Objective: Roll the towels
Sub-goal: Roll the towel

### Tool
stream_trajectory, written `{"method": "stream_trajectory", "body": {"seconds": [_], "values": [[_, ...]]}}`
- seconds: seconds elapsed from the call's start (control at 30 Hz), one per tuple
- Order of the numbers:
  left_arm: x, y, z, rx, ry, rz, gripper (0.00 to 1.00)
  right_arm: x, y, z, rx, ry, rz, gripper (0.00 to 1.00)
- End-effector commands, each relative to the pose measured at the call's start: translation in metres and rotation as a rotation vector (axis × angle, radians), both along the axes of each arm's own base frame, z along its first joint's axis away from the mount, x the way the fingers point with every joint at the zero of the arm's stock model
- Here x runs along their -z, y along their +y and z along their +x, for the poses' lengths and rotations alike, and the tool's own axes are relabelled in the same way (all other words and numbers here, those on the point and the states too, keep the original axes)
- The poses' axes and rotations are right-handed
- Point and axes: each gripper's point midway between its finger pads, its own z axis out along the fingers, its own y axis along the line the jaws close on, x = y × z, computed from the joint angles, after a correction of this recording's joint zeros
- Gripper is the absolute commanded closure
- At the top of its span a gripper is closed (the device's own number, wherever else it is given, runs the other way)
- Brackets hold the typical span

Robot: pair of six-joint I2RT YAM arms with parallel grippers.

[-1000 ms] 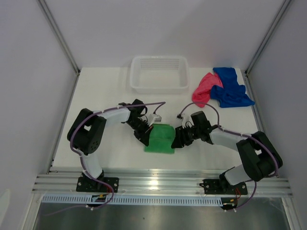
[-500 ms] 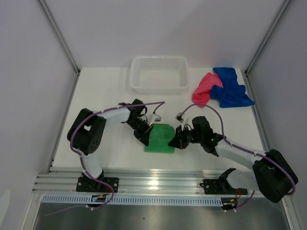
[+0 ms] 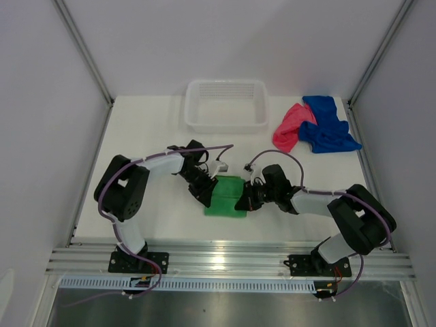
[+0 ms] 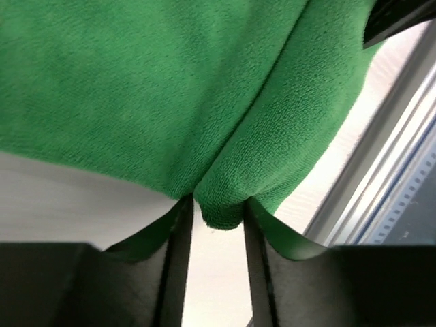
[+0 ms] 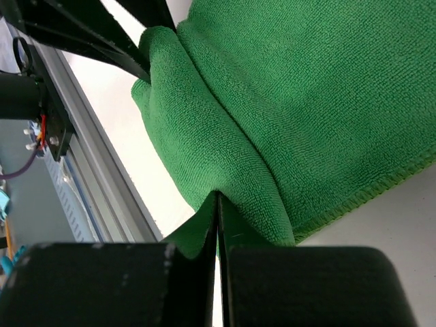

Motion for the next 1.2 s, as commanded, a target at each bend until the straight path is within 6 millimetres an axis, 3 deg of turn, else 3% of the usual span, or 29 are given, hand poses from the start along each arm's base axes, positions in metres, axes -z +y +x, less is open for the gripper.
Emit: {"method": "stream_trajectory", "body": {"seconds": [0.0,0.13,0.4,0.47,0.5,0.53,0.57,0.63,0.67,0.7,0.73,0.97,1.17], "values": [[-0.005,0.014,0.031,-0.015,-0.171,0.058,0.61,-0.004,0.004,0.015,0.051,-0.014,0.017,1.00],[-0.025,0.014,0.035,-0.011,-0.230,0.043,0.52,0.002,-0.001,0.020,0.093,0.026,-0.001,0.99],[-0.085,0.012,0.035,0.039,-0.425,-0.065,0.47,0.005,-0.006,0.026,0.142,0.056,-0.026,0.98],[-0.103,0.007,0.039,0.058,-0.541,-0.085,0.44,0.006,-0.007,0.027,0.146,0.058,-0.033,0.98],[-0.094,0.014,0.042,0.062,-0.589,-0.028,0.44,0.007,-0.007,0.026,0.145,0.061,-0.034,0.98],[-0.099,0.014,0.043,0.074,-0.648,-0.018,0.43,0.007,-0.007,0.026,0.145,0.062,-0.035,0.98],[-0.098,0.003,0.034,0.137,-0.686,-0.017,0.43,0.007,-0.008,0.026,0.145,0.064,-0.035,0.98],[-0.082,0.002,0.024,0.240,-0.769,0.036,0.43,0.007,-0.008,0.026,0.147,0.064,-0.037,0.98],[-0.084,-0.011,0.011,0.312,-0.821,0.023,0.42,0.008,-0.009,0.025,0.147,0.067,-0.039,0.98],[-0.069,-0.006,0.007,0.374,-0.861,0.064,0.41,0.007,-0.009,0.026,0.149,0.064,-0.039,0.98],[-0.069,-0.010,0.005,0.403,-0.890,0.064,0.40,0.007,-0.009,0.026,0.149,0.063,-0.038,0.98],[-0.053,-0.014,-0.013,0.553,-0.961,0.076,0.36,0.011,-0.010,0.028,0.148,0.056,-0.054,0.97],[-0.039,-0.016,-0.028,0.618,-0.925,0.051,0.36,0.013,-0.011,0.028,0.152,0.061,-0.060,0.97]]}}
